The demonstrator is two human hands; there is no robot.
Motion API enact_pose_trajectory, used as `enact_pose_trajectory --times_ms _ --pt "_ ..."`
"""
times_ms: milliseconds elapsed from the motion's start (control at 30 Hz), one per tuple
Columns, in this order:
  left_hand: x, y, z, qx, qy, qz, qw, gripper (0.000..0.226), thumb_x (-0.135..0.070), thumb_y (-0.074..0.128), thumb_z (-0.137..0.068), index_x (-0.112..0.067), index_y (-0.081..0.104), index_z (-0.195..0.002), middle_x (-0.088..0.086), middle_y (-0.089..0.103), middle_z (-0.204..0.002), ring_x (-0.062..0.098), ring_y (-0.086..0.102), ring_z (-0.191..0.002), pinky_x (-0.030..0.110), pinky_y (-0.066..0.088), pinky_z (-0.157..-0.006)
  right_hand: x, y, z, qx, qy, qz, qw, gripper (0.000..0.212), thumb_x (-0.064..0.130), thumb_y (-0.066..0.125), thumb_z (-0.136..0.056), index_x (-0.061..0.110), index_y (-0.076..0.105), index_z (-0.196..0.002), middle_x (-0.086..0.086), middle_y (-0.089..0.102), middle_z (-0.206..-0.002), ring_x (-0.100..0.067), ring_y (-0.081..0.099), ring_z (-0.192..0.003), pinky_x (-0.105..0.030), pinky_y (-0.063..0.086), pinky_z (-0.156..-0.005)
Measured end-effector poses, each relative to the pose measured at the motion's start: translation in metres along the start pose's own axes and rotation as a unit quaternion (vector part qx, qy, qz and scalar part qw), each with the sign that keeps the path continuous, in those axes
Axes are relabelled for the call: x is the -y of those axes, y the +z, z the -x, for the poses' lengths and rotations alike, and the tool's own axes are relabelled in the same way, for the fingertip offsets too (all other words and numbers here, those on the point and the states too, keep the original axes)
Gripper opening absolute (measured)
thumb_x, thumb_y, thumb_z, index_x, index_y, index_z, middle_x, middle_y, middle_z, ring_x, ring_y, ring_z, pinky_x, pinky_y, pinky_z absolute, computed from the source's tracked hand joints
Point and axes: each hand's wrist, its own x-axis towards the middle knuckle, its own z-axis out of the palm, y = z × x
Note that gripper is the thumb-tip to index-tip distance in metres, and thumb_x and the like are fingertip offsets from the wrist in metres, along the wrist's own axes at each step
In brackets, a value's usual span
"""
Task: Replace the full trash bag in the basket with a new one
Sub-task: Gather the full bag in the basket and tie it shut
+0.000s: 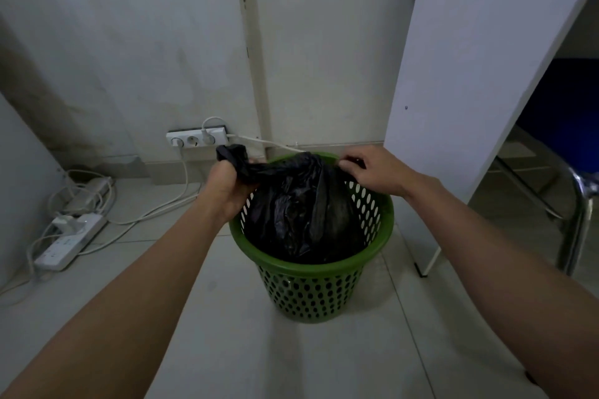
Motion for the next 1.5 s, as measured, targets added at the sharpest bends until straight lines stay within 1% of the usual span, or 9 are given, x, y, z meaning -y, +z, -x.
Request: enact_pose_trajectory --times_ms 500,700,867,1000,1100,1200,1267,1333,1500 --pt "0.001 -0.035 -0.033 -0.081 -0.044 -0.060 0.994 0.037 -0.007 0.035 -0.104 0.002 0.049 -0.136 0.028 0.061 -0.127 0.040 0.067 -0.103 0.043 0.061 -0.060 -0.027 0.010 -0.001 -0.002 0.006 0.150 0.989 0.016 0.023 0.057 -0.099 0.017 0.071 -0.095 -0.003 0.066 -0.084 -0.029 0.063 -0.090 -0.036 0.049 -0.077" --pt "0.001 -0.003 -0.008 0.010 -0.003 0.113 0.994 0.065 -0.064 0.051 -0.093 -0.006 0.060 -0.121 0.010 0.067 -0.108 0.028 0.064 -0.112 0.044 0.056 -0.097 -0.006 0.023 0.010 -0.187 0.113 0.304 0.927 0.025 0.042 0.061 -0.095 0.020 0.063 -0.107 -0.010 0.055 -0.114 -0.032 0.049 -0.109 -0.041 0.036 -0.084" --pt "0.034 -0.002 -0.012 0.011 0.072 -0.426 0.902 0.050 -0.043 0.072 -0.089 -0.015 0.058 -0.127 0.000 0.070 -0.113 0.019 0.067 -0.101 0.028 0.050 -0.084 0.009 0.026 0.012 -0.080 0.317 0.023 0.945 0.059 0.055 0.047 -0.098 -0.001 0.064 -0.091 -0.012 0.075 -0.082 -0.029 0.072 -0.078 -0.034 0.057 -0.076" --pt "0.038 0.010 -0.023 -0.032 0.070 -0.299 0.951 0.042 -0.033 0.045 -0.106 -0.004 0.053 -0.135 -0.003 0.079 -0.093 0.012 0.073 -0.087 0.032 0.056 -0.088 0.023 0.025 -0.005 -0.044 0.363 -0.317 0.875 0.073 0.057 0.052 -0.097 0.000 0.044 -0.142 -0.011 0.056 -0.138 -0.029 0.060 -0.121 -0.036 0.053 -0.096" --pt "0.036 0.023 -0.021 -0.015 0.114 -0.245 0.963 0.040 -0.029 0.043 -0.107 0.004 0.046 -0.131 -0.001 0.077 -0.076 0.015 0.075 -0.083 0.035 0.060 -0.086 0.019 0.046 -0.021 -0.100 0.321 -0.584 0.738 0.060 0.039 0.071 -0.092 0.002 0.054 -0.136 -0.015 0.065 -0.131 -0.023 0.070 -0.097 -0.027 0.059 -0.061" --pt "0.038 0.037 -0.016 0.005 0.118 -0.113 0.987 0.010 -0.020 0.039 -0.109 -0.012 0.038 -0.114 0.004 0.064 -0.062 0.025 0.075 -0.078 0.041 0.061 -0.079 0.020 0.061 -0.033 -0.191 0.298 -0.665 0.658 0.053 0.029 0.075 -0.088 0.002 0.058 -0.131 -0.018 0.070 -0.121 -0.030 0.071 -0.101 -0.044 0.062 -0.076" --pt "0.038 0.045 -0.011 -0.012 0.111 -0.085 0.990 0.011 -0.019 0.037 -0.109 -0.011 0.039 -0.102 0.003 0.056 -0.058 0.022 0.073 -0.067 0.037 0.061 -0.068 0.034 0.057 -0.033 -0.233 0.259 -0.624 0.699 0.049 0.040 0.074 -0.087 0.007 0.062 -0.120 -0.010 0.071 -0.113 -0.029 0.069 -0.104 -0.049 0.058 -0.090" --pt "0.039 0.049 -0.010 -0.024 0.104 -0.094 0.990 0.028 -0.019 0.038 -0.109 -0.010 0.044 -0.084 0.002 0.054 -0.054 0.019 0.068 -0.058 0.032 0.058 -0.061 0.044 0.053 -0.027 -0.208 0.181 -0.518 0.810 0.036 0.046 0.077 -0.084 0.014 0.070 -0.099 -0.002 0.076 -0.099 -0.023 0.072 -0.096 -0.037 0.059 -0.086" --pt "0.037 0.054 -0.014 -0.047 0.113 -0.143 0.982 0.041 -0.021 0.042 -0.108 -0.012 0.043 -0.068 -0.001 0.049 -0.050 0.010 0.049 -0.043 0.022 0.044 -0.051 0.043 0.061 -0.015 -0.092 0.027 -0.389 0.916 0.034 0.010 0.088 -0.074 0.004 0.077 -0.106 -0.006 0.078 -0.106 -0.015 0.073 -0.101 -0.035 0.057 -0.096"
